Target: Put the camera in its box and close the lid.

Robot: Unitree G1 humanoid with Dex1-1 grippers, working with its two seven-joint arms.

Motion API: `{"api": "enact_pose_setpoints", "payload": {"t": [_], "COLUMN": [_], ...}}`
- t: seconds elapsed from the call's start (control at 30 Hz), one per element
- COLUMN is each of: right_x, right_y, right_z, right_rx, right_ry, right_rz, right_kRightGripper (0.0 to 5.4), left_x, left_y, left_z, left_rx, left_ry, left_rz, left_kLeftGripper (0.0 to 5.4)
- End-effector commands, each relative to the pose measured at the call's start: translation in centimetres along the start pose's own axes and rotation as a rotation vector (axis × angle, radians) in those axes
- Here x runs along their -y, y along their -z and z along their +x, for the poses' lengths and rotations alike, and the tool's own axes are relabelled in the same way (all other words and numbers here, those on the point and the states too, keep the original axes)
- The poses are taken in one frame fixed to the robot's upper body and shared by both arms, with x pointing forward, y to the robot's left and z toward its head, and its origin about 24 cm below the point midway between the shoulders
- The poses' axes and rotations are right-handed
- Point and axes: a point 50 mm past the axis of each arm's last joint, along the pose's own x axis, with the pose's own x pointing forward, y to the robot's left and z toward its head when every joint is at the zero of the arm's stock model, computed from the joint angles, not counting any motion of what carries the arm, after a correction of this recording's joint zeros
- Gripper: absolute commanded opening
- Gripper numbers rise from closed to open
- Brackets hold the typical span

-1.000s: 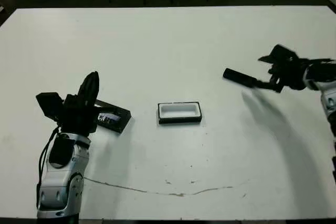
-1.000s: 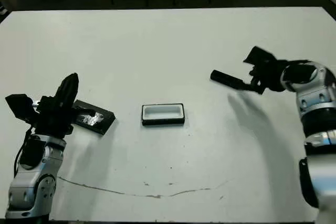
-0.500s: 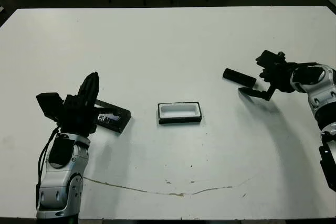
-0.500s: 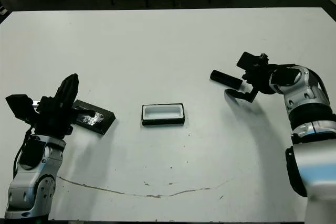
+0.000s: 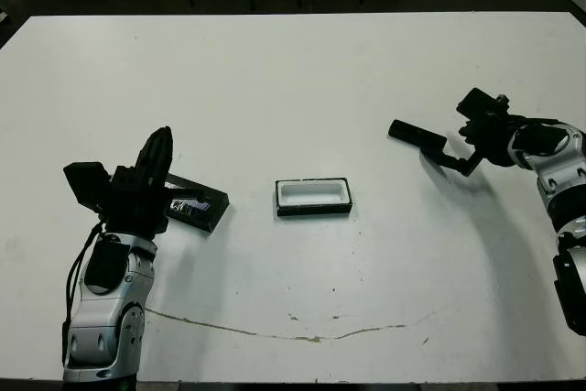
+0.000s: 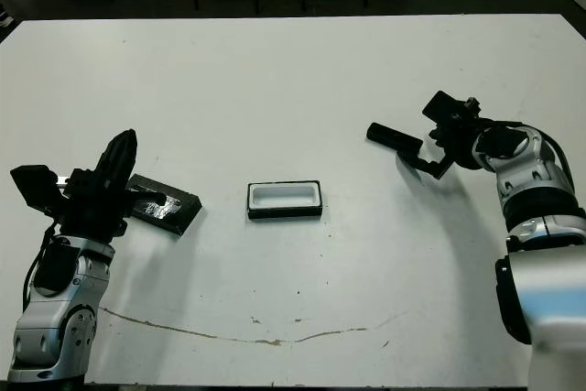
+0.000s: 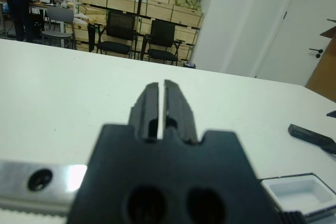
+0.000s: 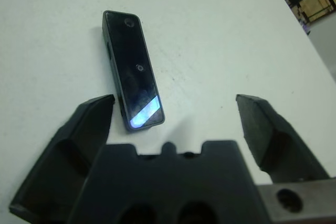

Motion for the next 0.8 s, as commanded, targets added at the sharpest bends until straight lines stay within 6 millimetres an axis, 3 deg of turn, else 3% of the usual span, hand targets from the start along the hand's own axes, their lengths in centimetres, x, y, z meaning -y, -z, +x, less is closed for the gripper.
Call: {"api": "enact_pose_setpoints", "payload": {"t": [0.03,0.2,0.37,0.8], "right_x": [-3.4,-4.5,-5.1,-5.8], "right_y": [3.5,4.2,4.3,4.5], "right_z": [0.8,1.2,1.4,1.3], "right_rx": [-0.125,-0.168,-0.188,-0.165], "right_ry": [-0.123,-0.189,-0.220,-0.288], "right_rz": [0.117,0.222,0.184,0.149], "right_kRightGripper": [4.55,3.56,3.04,0.84], "left_x": [-0.4,-0.3,-0.4,-0.3], "left_y": [0.4,0.4,0.4,0.4], "left_z": [-0.3,-0.3,-0.3,-0.4], "left_rx": [-0.038,-0.036,-0.037,-0.041], "left_ry": [-0.004,-0.006,-0.005,-0.004], "left_rz": [0.018,0.013,0.020,0.009], "left_kLeftGripper": [0.00,0.00,0.00,0.00]}}
